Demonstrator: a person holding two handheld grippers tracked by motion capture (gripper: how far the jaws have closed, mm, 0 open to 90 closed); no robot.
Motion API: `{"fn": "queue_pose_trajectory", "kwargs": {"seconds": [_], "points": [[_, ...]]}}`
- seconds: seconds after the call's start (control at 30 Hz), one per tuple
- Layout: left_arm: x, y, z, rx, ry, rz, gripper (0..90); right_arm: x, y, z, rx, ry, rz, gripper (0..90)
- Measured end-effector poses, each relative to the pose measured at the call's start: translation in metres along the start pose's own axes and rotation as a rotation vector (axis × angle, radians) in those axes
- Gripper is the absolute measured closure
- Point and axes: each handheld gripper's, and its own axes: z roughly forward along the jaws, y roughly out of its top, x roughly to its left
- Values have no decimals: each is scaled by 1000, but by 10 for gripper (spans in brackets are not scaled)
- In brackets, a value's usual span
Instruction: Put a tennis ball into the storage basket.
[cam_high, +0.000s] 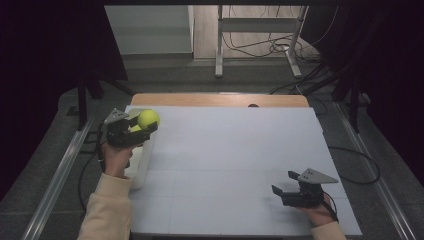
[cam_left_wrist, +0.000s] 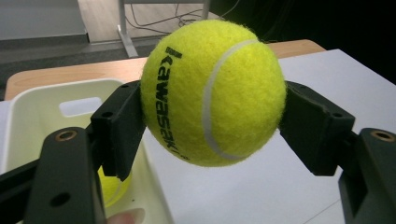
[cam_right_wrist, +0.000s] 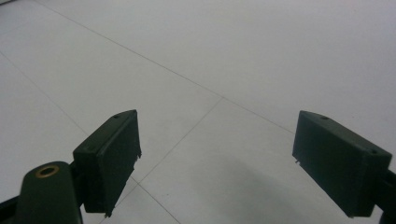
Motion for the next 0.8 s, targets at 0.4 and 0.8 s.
{"fn": "queue_pose_trajectory", "kwargs": {"seconds": [0.4, 0.8], "points": [[9, -2, -4, -1, 27, -19, 270, 0, 0, 0, 2, -2, -2, 159], [19, -6, -14, 3, 64, -35, 270, 0, 0, 0, 2, -1, -2, 158]]}}
